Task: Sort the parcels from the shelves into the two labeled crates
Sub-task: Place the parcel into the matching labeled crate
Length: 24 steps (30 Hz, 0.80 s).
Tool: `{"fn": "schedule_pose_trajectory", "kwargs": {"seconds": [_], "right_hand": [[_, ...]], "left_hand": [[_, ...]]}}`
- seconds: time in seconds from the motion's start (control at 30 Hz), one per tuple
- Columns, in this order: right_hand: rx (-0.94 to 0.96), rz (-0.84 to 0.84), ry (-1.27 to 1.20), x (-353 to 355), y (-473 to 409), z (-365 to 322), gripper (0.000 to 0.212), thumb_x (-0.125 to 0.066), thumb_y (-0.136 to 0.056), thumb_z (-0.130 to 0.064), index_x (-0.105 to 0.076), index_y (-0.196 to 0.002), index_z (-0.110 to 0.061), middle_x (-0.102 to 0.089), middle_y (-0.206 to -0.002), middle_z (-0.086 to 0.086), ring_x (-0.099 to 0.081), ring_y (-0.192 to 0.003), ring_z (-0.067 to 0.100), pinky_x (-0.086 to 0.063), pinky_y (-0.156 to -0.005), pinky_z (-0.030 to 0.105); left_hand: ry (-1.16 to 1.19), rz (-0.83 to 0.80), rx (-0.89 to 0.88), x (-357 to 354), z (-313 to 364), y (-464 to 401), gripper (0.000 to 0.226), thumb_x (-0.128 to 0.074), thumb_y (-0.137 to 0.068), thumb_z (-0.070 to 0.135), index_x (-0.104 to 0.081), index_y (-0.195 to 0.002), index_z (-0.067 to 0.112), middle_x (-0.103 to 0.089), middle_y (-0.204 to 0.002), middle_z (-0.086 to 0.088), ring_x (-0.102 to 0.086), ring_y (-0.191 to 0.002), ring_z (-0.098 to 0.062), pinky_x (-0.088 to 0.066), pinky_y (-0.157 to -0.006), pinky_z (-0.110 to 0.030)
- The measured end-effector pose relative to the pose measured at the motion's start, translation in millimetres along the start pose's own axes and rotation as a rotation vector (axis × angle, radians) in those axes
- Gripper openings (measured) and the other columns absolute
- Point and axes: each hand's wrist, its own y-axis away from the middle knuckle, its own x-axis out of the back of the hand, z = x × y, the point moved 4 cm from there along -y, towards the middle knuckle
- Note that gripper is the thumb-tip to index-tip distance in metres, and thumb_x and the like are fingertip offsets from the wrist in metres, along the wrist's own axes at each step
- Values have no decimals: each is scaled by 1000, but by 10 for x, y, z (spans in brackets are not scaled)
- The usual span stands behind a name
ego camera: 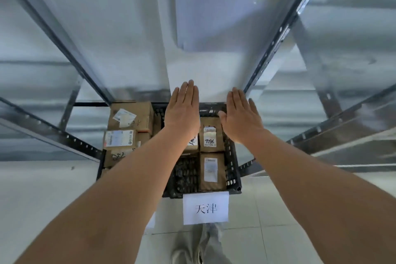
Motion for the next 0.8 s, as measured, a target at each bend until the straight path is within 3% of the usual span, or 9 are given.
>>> {"fn": "schedule_pose_trajectory", "kwargs": {"seconds": [0.23,0.37,0.57,0.7,0.8], "right_hand": [[10,193,-15,1752,1042,187,69,-13,-106,-46,13,-158,-8,20,-166,9,20,-152,23,5,-126,43],[55,286,-23,2270,1696,361,71,-13,-106,-51,13,-158,-11,19,-166,8,20,-152,22,6,-125,43],[128,381,-42,2628,3039,1091,79,-22,-101,-63,11,-159,-22,22,-165,4,21,-152,23,6,-124,49],[45,420,-15,2549,3846,2013,80,-21,-99,-67,8,-160,-23,19,-167,4,20,-153,24,5,-123,55],[-57,415,-36,2412,4327,2739,80,-19,-99,-68,7,-160,-24,17,-167,4,20,-153,26,5,-123,56]], "left_hand": [[45,198,22,1946,114,718,92,-44,-101,49,12,-157,3,19,-165,-15,13,-154,-29,6,-125,-43],[16,245,62,2594,312,1216,91,-28,-99,64,16,-156,8,24,-164,-11,18,-153,-28,12,-124,-46],[6,314,84,3106,1113,2116,97,-9,-91,78,20,-156,13,27,-163,-9,20,-152,-26,13,-123,-46],[11,370,49,3335,2059,2580,101,1,-85,78,16,-157,9,22,-165,-10,17,-153,-25,11,-124,-45],[47,391,-12,3477,2818,2789,99,-4,-89,78,15,-157,10,19,-166,-9,17,-153,-24,13,-123,-45]]}}
